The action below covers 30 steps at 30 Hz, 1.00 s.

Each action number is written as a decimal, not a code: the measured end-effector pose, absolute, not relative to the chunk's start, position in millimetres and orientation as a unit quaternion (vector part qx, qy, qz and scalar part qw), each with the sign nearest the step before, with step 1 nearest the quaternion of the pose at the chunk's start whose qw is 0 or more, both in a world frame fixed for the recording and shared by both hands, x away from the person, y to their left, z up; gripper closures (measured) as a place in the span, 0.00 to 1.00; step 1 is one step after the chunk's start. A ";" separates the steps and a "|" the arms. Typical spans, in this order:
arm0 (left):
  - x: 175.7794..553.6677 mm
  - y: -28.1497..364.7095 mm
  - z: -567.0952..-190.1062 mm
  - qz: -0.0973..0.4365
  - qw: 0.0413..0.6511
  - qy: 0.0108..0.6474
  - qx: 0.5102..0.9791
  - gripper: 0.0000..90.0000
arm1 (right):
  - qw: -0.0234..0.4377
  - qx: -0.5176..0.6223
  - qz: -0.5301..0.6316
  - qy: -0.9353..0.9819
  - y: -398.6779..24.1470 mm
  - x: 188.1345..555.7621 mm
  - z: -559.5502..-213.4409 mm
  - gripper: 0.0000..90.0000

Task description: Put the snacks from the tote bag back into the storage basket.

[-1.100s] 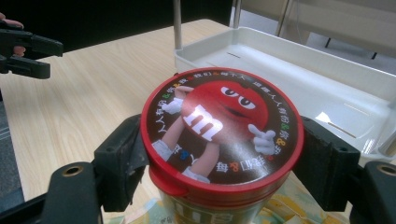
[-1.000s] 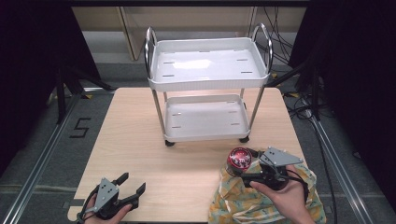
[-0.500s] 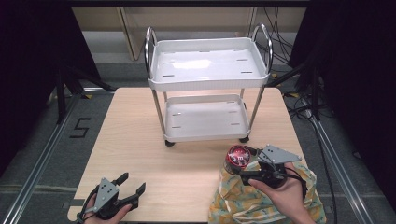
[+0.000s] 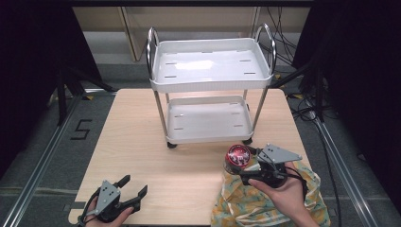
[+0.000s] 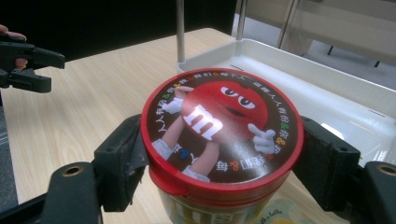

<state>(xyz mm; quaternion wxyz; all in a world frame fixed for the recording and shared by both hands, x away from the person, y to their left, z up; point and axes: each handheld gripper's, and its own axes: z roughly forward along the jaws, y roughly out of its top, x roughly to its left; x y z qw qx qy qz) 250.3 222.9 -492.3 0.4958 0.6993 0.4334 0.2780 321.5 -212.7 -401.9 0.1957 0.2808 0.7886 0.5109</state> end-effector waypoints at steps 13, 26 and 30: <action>250.6 222.9 -492.4 0.279 0.498 0.430 0.699 0.30 | 0.205 0.266 0.513 0.790 -206.7 327.6 -398.9 0.29; 249.9 223.0 -491.8 0.281 0.494 0.433 0.699 0.30 | 0.200 0.270 0.519 0.786 -199.0 330.2 -398.0 0.29; 250.0 223.0 -491.8 0.280 0.495 0.433 0.699 0.30 | 0.204 0.264 0.521 0.786 -197.6 332.7 -397.5 0.29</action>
